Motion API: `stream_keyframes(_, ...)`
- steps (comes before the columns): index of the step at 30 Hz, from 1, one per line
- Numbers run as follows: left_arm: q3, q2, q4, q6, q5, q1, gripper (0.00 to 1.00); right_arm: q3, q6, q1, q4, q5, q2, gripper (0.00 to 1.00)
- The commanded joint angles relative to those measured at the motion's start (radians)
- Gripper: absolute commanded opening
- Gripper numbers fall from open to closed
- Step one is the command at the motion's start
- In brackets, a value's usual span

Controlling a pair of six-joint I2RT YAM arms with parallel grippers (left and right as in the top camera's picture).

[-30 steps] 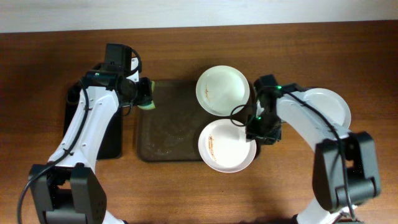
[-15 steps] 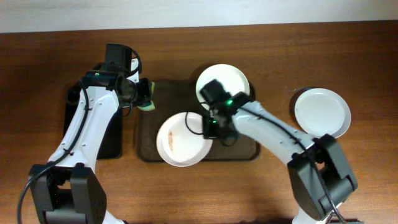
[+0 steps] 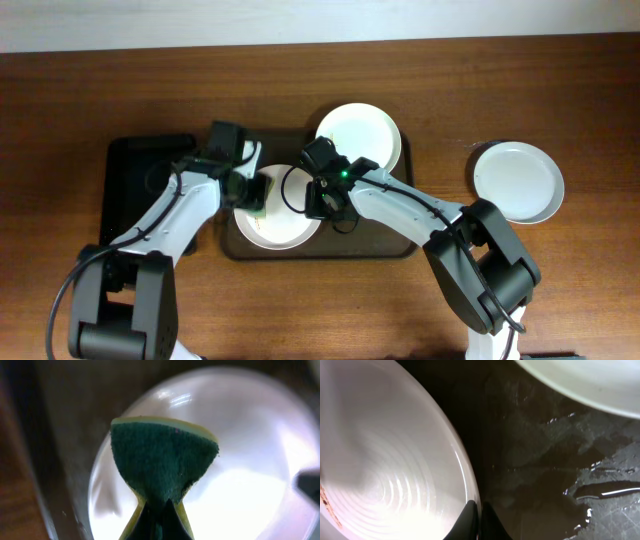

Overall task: Clean dirty plates on tray and stack at the side
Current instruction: 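Release the plate on the right side and return the right gripper to the tray, then grasp the lower plate with the right gripper and scrub it with the sponge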

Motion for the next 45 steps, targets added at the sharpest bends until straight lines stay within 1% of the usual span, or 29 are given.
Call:
stream_keyframes(1, -0.161, 0.007, 0.164, 0.053, 0.011, 0.0, 0.01, 0.0, -0.033, 0.004, -0.005, -0.018, 0.032, 0.04)
stream_keyframes(3, -0.217, 0.007, 0.223, 0.051, 0.014, 0.0, 0.01, 0.0, -0.033, 0.004, -0.004, -0.021, 0.032, 0.04)
stream_keyframes(4, -0.216, 0.007, 0.223, 0.029, 0.057, 0.0, 0.01, 0.0, -0.033, 0.004, -0.005, -0.021, 0.032, 0.04)
stream_keyframes(5, -0.196, 0.006, 0.213, 0.03, 0.176, 0.0, 0.01, 0.0, -0.033, 0.004, -0.005, -0.021, 0.032, 0.04)
stream_keyframes(6, -0.149, 0.006, 0.153, 0.031, 0.278, 0.0, 0.01, 0.0, -0.033, 0.004, -0.005, -0.021, 0.032, 0.04)
stream_keyframes(8, -0.122, 0.006, 0.082, 0.032, 0.343, 0.0, 0.01, 0.0, -0.033, 0.004, -0.005, -0.021, 0.032, 0.04)
stream_keyframes(10, -0.122, 0.006, -0.012, 0.03, 0.236, 0.0, 0.01, 0.0, -0.033, 0.004, -0.006, -0.021, 0.032, 0.04)
stream_keyframes(11, -0.122, 0.006, -0.057, -0.005, 0.131, 0.0, 0.01, 0.0, -0.033, 0.004, -0.006, -0.021, 0.032, 0.04)
stream_keyframes(13, -0.122, 0.006, -0.059, -0.113, -0.05, 0.0, 0.01, 0.0, -0.033, 0.004, -0.005, -0.021, 0.032, 0.04)
stream_keyframes(15, -0.122, 0.006, 0.029, -0.225, -0.24, 0.0, 0.01, 0.0, -0.033, 0.004, -0.007, -0.021, 0.032, 0.04)
stream_keyframes(16, -0.122, 0.006, 0.108, -0.225, -0.278, 0.0, 0.01, 0.0, -0.033, 0.004, -0.008, -0.021, 0.032, 0.04)
stream_keyframes(19, -0.122, 0.006, 0.264, -0.223, -0.275, -0.007, 0.01, 0.0, -0.033, 0.004, -0.008, -0.021, 0.032, 0.04)
stream_keyframes(20, -0.122, 0.006, 0.295, -0.212, -0.254, -0.014, 0.01, 0.0, -0.033, 0.004, -0.008, -0.021, 0.032, 0.04)
stream_keyframes(21, -0.122, 0.006, 0.314, -0.142, -0.159, -0.024, 0.01, 0.0, -0.033, 0.004, -0.009, -0.021, 0.032, 0.04)
stream_keyframes(23, -0.121, 0.006, 0.269, -0.137, -0.033, -0.026, 0.01, 0.0, -0.033, 0.004, -0.009, -0.021, 0.032, 0.04)
stream_keyframes(24, -0.11, 0.006, 0.201, -0.137, 0.05, -0.026, 0.01, 0.0, -0.033, 0.004, -0.009, -0.021, 0.032, 0.04)
stream_keyframes(25, -0.099, 0.006, 0.149, -0.137, 0.137, -0.026, 0.01, 0.0, -0.033, 0.004, -0.009, -0.021, 0.032, 0.04)
stream_keyframes(27, -0.095, 0.006, 0.117, -0.138, 0.357, -0.026, 0.01, 0.0, -0.033, 0.004, -0.009, -0.021, 0.032, 0.04)
stream_keyframes(28, -0.095, 0.006, 0.124, -0.143, 0.415, -0.026, 0.01, 0.0, -0.033, 0.004, -0.009, -0.022, 0.032, 0.04)
stream_keyframes(29, -0.095, 0.006, 0.128, -0.153, 0.413, -0.026, 0.01, 0.0, -0.033, 0.004, -0.009, -0.021, 0.032, 0.04)
stream_keyframes(30, -0.095, 0.006, 0.133, -0.161, 0.375, -0.024, 0.01, 0.0, -0.033, 0.004, -0.01, -0.021, 0.032, 0.04)
stream_keyframes(31, -0.095, 0.006, 0.148, -0.191, 0.276, -0.024, 0.01, 0.0, -0.033, 0.004, -0.01, -0.021, 0.032, 0.04)
stream_keyframes(33, -0.095, 0.006, 0.187, -0.196, 0.164, -0.023, 0.01, 0.0, -0.033, 0.004, -0.012, -0.021, 0.032, 0.04)
stream_keyframes(36, -0.095, 0.006, 0.236, -0.209, -0.069, -0.024, 0.01, 0.0, -0.033, 0.004, -0.013, -0.021, 0.032, 0.04)
stream_keyframes(37, -0.095, 0.006, 0.233, -0.209, -0.116, -0.024, 0.01, 0.0, -0.033, 0.004, -0.013, -0.021, 0.032, 0.04)
stream_keyframes(39, -0.095, 0.006, 0.111, -0.248, -0.173, -0.024, 0.01, 0.0, -0.033, 0.004, -0.013, -0.021, 0.032, 0.04)
stream_keyframes(41, -0.093, 0.006, -0.044, -0.259, -0.131, -0.024, 0.01, 0.0, -0.033, 0.004, -0.013, -0.021, 0.032, 0.04)
stream_keyframes(43, -0.087, 0.006, -0.123, -0.258, 0.082, -0.024, 0.01, 0.0, -0.033, 0.004, -0.012, -0.021, 0.032, 0.04)
stream_keyframes(45, -0.087, 0.006, -0.053, -0.258, 0.341, -0.029, 0.01, 0.0, -0.033, 0.004, -0.012, -0.022, 0.032, 0.04)
